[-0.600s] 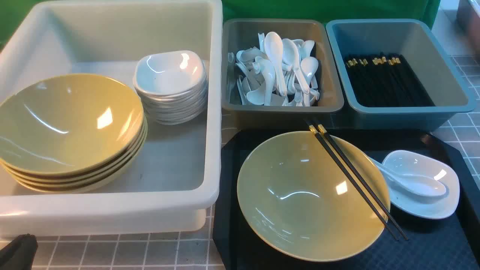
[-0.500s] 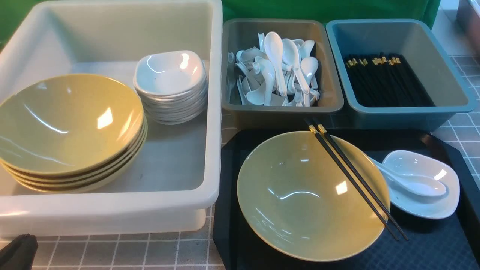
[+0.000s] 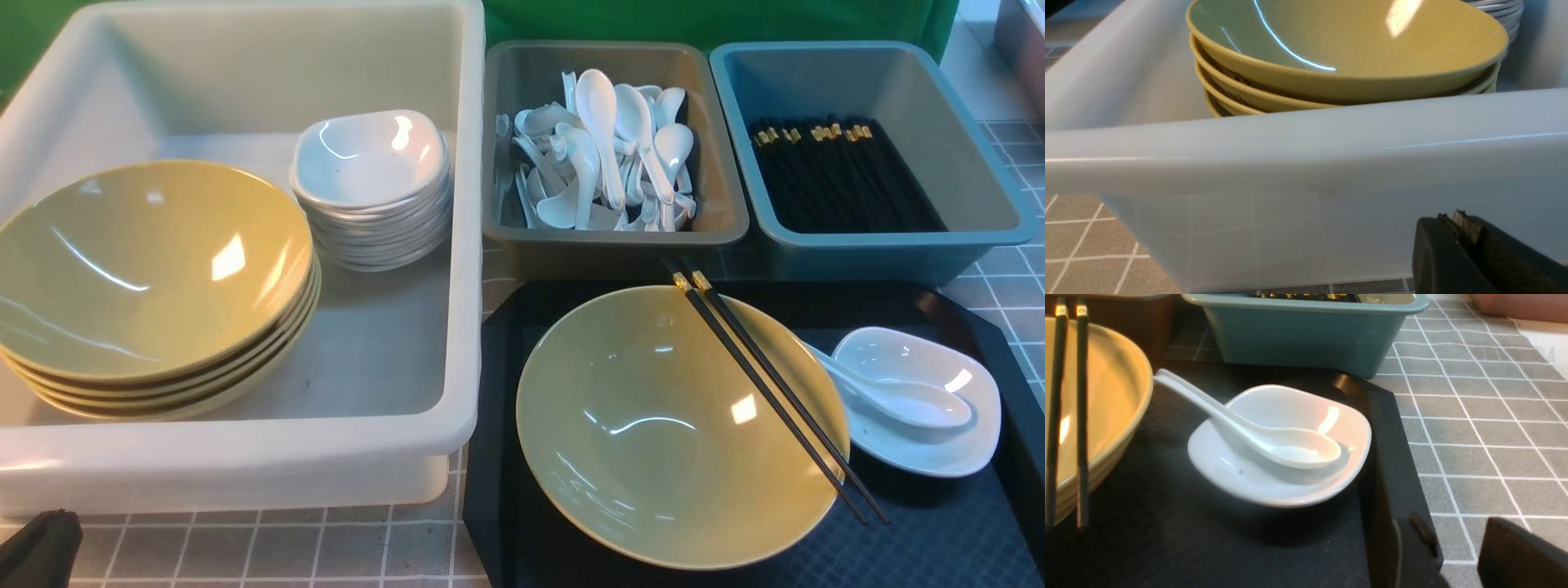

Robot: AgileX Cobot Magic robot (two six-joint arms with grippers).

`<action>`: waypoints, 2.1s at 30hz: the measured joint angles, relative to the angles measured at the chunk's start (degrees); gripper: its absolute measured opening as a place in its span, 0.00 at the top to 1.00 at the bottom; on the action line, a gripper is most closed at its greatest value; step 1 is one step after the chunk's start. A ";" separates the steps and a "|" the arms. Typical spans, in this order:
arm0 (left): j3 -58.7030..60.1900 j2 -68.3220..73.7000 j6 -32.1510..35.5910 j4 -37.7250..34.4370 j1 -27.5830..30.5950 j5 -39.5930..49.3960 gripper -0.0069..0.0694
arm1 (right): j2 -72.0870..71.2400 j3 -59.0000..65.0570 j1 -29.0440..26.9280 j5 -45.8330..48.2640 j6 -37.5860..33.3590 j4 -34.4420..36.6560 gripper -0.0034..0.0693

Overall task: On grey table put chopsticks spoon bowls plates into blue grey white boxes.
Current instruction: 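Move the grippers toward the tableware on the black tray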

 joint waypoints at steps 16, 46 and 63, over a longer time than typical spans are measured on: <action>0.00 0.00 -0.06 0.00 0.00 0.00 0.92 | 0.00 0.00 0.00 0.00 0.00 0.00 0.63; 0.00 0.00 -0.06 0.48 0.00 -0.05 0.92 | 0.00 0.00 0.00 0.00 0.05 0.00 0.63; 0.05 0.00 -19.98 -50.67 0.00 -2.71 0.92 | 0.00 0.00 0.00 -0.17 44.14 21.11 0.63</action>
